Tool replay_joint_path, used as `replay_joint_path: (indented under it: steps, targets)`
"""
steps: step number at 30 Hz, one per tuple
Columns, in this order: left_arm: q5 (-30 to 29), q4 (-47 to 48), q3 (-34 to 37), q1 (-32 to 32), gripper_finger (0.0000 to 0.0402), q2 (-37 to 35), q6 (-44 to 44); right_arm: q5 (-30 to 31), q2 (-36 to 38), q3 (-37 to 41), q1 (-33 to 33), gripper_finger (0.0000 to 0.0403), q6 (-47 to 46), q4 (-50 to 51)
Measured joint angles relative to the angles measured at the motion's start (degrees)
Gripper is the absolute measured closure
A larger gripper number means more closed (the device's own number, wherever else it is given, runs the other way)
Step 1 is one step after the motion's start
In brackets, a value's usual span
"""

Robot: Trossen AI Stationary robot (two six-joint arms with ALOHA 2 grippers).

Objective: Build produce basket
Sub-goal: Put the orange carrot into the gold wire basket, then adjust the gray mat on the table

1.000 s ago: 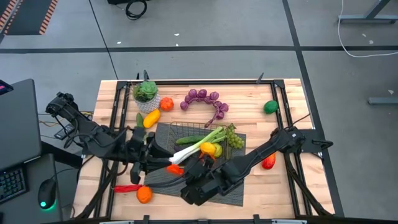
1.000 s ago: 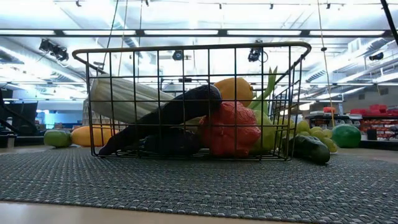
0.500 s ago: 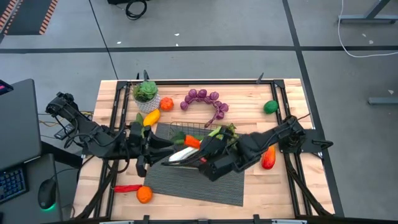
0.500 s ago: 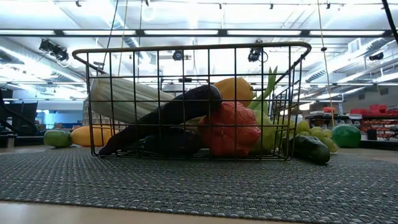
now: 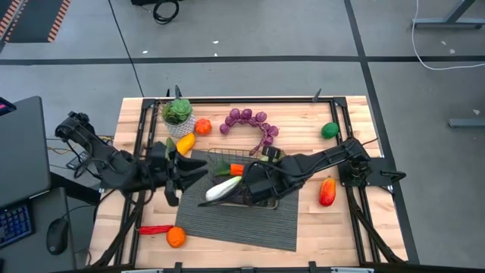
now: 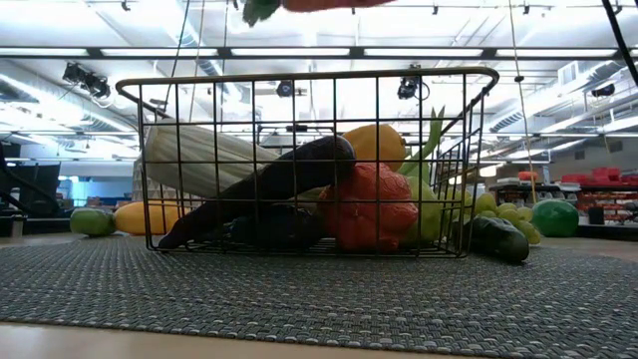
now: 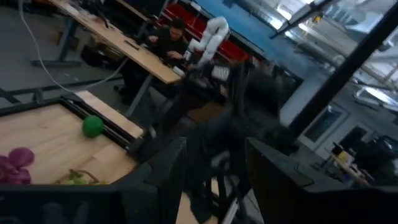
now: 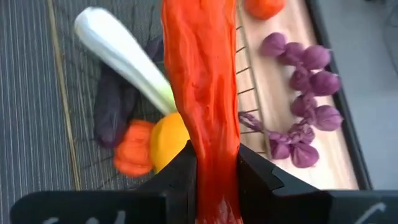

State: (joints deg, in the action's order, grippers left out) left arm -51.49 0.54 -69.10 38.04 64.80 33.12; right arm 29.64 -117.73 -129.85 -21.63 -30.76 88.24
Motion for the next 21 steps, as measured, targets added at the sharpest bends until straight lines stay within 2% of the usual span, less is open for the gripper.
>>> replay_joint_path:
  steps: [5, 10, 21]
  targets:
    - [-1.84, -0.21, -0.04, 0.06, 0.023, -1.92, -2.44, -2.09, -0.07, 2.59, 0.06, 0.0307, 2.01, -3.56]
    - [-1.93, 3.77, -0.09, 0.45, 0.023, -3.98, -3.16, -3.73, -0.09, 3.05, 0.59, 0.0274, 0.72, -4.36]
    - [-0.57, 27.02, -0.11, 0.44, 0.023, -5.33, 12.33, -7.04, -0.09, 3.03, 1.56, 0.0182, -10.11, -1.88]
